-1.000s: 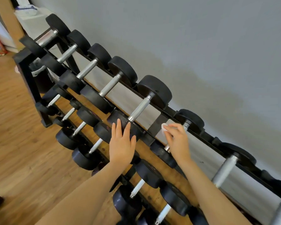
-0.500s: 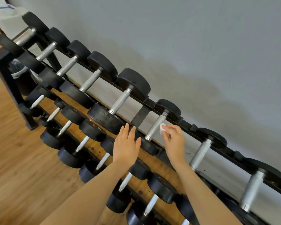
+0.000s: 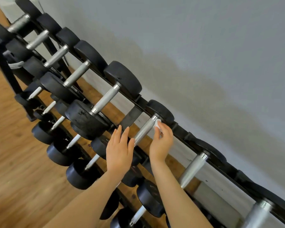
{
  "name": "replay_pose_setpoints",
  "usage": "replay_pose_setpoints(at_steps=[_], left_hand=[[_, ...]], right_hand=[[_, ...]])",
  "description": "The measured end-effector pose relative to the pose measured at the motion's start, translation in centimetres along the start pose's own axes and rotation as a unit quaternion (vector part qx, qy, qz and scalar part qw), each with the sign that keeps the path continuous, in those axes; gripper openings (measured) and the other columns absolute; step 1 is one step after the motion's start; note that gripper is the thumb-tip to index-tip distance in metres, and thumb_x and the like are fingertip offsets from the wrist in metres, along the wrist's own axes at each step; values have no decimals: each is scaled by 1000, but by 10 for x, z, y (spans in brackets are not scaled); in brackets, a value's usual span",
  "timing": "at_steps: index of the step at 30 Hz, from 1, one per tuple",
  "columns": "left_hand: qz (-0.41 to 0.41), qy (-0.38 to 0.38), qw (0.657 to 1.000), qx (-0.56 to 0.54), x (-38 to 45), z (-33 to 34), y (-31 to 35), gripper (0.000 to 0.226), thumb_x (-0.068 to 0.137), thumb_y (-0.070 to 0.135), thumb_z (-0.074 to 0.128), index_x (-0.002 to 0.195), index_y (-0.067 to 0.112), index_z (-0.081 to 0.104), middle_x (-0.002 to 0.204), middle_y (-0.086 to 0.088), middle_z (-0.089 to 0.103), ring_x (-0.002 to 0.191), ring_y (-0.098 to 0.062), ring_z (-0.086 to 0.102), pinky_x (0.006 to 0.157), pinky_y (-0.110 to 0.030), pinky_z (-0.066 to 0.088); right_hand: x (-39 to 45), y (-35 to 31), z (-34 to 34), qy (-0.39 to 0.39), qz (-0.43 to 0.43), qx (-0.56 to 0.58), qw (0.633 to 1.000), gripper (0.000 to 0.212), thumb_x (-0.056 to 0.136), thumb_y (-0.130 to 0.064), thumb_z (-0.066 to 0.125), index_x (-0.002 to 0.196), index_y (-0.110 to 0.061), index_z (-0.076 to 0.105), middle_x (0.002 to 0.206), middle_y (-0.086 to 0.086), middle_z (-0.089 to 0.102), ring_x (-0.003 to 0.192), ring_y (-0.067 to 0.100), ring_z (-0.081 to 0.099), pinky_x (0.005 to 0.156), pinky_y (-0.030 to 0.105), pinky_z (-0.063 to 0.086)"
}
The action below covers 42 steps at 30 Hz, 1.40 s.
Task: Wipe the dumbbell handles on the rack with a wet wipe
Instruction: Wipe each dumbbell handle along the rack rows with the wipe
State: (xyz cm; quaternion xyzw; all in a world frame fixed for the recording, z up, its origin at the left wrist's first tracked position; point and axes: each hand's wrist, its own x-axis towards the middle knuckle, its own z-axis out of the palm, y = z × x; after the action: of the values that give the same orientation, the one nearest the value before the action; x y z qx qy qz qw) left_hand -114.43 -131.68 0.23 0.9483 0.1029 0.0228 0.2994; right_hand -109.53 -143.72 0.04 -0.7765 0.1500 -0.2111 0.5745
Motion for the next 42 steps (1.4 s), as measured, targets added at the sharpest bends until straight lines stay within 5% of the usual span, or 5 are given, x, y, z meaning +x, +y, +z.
replay_pose_setpoints(at_steps=[11, 18, 26, 35, 42], left_hand=[[10, 60, 998, -3, 0, 11, -4, 62, 98, 51, 22, 144, 18, 50, 154, -3, 41, 144, -22, 34, 116, -45, 31], [10, 65, 998, -8, -1, 11, -2, 61, 98, 48, 25, 142, 16, 52, 151, -4, 45, 142, -24, 37, 115, -45, 33], [15, 73, 997, -16, -1, 12, -4, 58, 99, 45, 28, 140, 13, 54, 147, -6, 50, 139, -25, 42, 111, -50, 38], [18, 75, 996, -43, -1, 14, -6, 56, 98, 44, 30, 139, 13, 55, 143, -6, 54, 136, -25, 46, 108, -53, 41], [22, 70, 996, -45, -1, 13, -7, 57, 99, 44, 29, 138, 13, 56, 142, -6, 55, 136, -25, 46, 109, -53, 40]], right_hand=[[-10, 16, 14, -9, -50, 33, 998, 27, 96, -7, 57, 122, -9, 66, 121, -3, 57, 110, -3, 56, 88, 13, 49], [1, 13, 25, 37, -16, 39, 998, 26, 95, -8, 60, 119, -12, 68, 109, -1, 52, 93, 7, 58, 76, 13, 51], [-17, 20, 28, -7, -82, 8, 997, 29, 98, -12, 55, 125, -14, 64, 113, -1, 51, 101, 21, 57, 82, 34, 56], [-25, 16, 20, -38, -102, -12, 994, 46, 102, -40, 38, 133, -13, 58, 118, -3, 50, 109, 19, 56, 89, 32, 54], [0, 12, 25, 20, -70, -25, 997, 29, 97, -9, 53, 124, -10, 66, 116, 7, 55, 103, 11, 58, 83, 16, 51]])
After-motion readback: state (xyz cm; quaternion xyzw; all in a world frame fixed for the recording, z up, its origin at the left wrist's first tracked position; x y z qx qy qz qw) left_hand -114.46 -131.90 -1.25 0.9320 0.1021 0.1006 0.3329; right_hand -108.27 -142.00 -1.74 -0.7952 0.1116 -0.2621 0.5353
